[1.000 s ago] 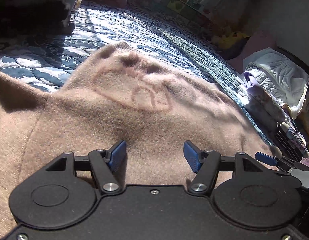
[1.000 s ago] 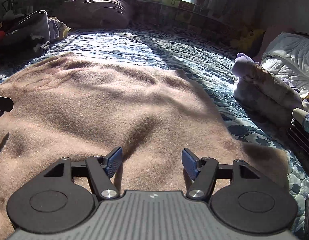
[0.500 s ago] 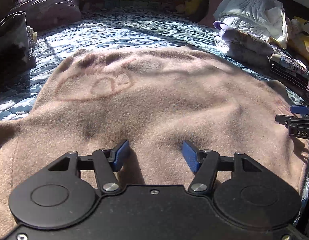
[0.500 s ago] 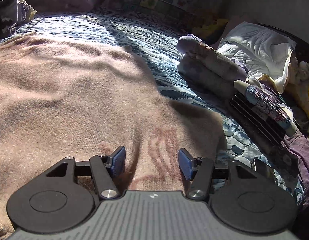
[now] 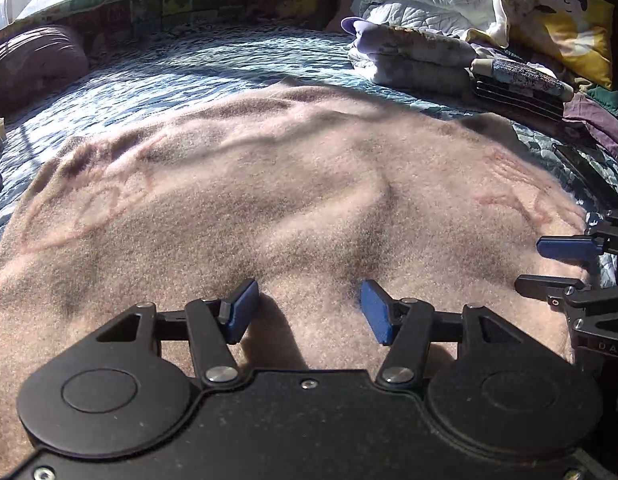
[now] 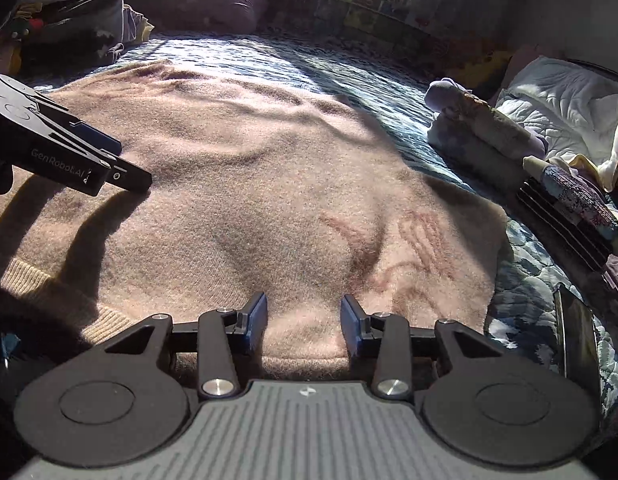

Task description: Fold clothes

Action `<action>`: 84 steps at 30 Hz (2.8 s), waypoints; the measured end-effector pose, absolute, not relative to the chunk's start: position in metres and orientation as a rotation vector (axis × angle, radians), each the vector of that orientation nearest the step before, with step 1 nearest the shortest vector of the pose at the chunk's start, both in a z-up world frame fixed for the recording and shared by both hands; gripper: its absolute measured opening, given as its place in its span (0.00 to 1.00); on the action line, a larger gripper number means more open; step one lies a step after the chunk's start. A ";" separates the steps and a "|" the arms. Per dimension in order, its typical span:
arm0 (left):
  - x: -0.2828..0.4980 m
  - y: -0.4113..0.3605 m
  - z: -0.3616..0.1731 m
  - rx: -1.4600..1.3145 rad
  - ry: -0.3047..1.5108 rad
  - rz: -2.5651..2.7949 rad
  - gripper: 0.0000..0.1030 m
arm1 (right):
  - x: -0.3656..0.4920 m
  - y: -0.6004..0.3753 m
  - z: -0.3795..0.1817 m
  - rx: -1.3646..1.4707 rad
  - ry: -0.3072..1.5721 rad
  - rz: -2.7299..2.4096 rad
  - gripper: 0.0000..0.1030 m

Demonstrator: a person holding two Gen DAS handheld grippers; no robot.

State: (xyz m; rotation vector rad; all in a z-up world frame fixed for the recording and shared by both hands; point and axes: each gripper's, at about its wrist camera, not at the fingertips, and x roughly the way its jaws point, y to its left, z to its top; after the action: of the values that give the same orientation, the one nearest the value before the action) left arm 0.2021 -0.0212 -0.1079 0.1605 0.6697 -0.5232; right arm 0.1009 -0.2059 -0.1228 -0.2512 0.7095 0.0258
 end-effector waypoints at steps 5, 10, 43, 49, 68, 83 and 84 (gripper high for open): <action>0.193 -0.035 -0.102 0.127 0.574 -0.577 0.53 | 0.081 -0.216 -0.111 -0.260 0.561 -0.023 0.32; 0.193 -0.068 -0.119 0.258 0.673 -0.568 0.56 | 0.094 -0.251 -0.136 -0.125 0.649 -0.056 0.30; 0.110 -0.081 -0.130 0.161 0.619 -0.549 0.67 | 0.134 -0.309 -0.121 0.004 0.560 -0.031 0.04; 0.112 -0.076 -0.129 0.153 0.623 -0.578 0.68 | 0.212 -0.291 -0.094 -0.151 0.548 0.036 0.04; 0.109 -0.060 -0.125 0.078 0.653 -0.588 0.70 | 0.155 -0.393 -0.130 0.194 0.688 -0.198 0.21; 0.085 -0.063 -0.119 0.105 0.645 -0.423 0.75 | 0.065 -0.364 -0.141 0.534 0.626 0.019 0.51; 0.084 -0.059 -0.117 0.067 0.642 -0.420 0.75 | 0.066 -0.363 -0.143 0.569 0.631 0.033 0.51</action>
State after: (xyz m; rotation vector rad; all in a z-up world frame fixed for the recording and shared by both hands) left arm 0.0841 -0.0590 -0.1167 0.0666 0.6418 -0.4200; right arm 0.0658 -0.3631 -0.1429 0.5689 0.6309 0.0326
